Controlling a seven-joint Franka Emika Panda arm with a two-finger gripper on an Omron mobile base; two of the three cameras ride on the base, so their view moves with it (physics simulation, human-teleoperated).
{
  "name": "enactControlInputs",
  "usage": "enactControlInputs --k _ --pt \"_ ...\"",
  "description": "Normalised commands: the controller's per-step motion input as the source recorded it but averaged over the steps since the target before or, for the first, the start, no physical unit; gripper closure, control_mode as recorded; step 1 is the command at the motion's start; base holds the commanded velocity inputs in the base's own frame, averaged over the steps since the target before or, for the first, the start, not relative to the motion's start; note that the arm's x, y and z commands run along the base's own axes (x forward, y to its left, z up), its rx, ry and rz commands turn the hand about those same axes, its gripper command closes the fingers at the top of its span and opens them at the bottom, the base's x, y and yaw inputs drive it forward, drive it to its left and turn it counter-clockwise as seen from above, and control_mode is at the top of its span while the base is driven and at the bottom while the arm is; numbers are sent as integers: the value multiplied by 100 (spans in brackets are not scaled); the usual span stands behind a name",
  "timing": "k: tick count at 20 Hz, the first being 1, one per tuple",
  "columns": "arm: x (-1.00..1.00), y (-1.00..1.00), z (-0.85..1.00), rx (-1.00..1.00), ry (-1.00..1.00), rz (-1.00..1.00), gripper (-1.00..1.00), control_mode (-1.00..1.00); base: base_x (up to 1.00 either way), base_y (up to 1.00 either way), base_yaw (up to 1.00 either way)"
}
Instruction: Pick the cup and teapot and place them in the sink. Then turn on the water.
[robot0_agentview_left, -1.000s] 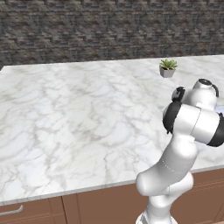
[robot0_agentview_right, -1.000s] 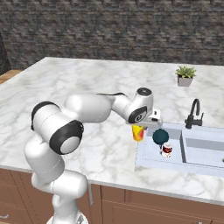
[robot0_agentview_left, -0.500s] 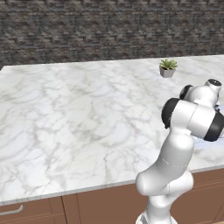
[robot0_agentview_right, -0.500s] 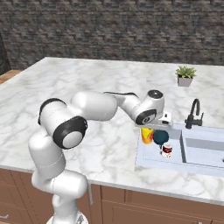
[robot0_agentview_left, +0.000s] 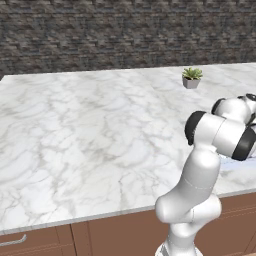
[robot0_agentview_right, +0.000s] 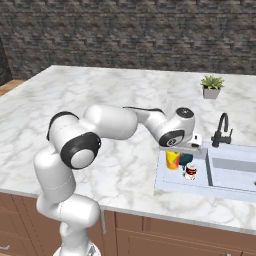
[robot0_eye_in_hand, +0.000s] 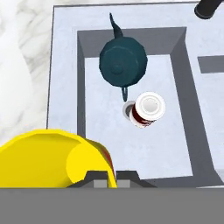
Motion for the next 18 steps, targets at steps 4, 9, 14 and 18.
enactControlInputs --k 4,9,14,18 --pt "-1 0 -21 0 0 0 100 -100 0 0 0" --pt "0 -5 -26 -1 0 0 100 -100 0 0 0" --pt "0 -16 -21 0 0 0 100 -100 0 0 0" --pt "0 -18 -20 0 0 0 100 -100 0 0 0"
